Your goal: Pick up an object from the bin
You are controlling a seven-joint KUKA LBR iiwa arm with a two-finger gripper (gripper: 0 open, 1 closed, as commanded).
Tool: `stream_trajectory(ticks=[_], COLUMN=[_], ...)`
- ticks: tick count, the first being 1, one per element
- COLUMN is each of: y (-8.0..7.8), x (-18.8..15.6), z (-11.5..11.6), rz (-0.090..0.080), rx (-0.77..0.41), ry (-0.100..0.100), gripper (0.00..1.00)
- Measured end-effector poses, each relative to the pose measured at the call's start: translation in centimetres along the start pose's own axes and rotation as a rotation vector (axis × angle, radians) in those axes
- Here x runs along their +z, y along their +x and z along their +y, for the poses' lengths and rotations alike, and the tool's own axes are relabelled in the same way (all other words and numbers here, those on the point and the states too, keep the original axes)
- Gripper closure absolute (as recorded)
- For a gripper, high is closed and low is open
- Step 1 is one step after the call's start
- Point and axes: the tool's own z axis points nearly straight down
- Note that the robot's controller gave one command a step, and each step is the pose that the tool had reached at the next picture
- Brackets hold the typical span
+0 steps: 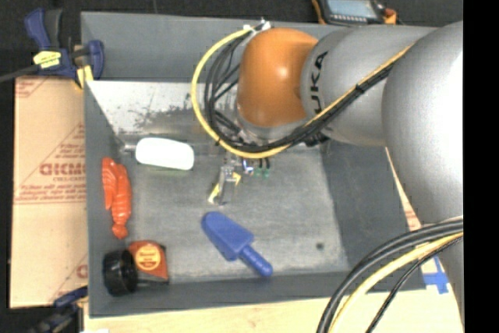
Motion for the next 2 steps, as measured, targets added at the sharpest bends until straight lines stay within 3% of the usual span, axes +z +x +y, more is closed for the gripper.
stream_trajectory(ticks=[1, 2], y=[0.7, 0.6], x=[2.5, 5.0], z=[-2.4, -6.3], rz=[0.013, 0.006], rx=[0.083, 0.168], ry=[0.003, 0.002], gripper=[0.0, 0.0])
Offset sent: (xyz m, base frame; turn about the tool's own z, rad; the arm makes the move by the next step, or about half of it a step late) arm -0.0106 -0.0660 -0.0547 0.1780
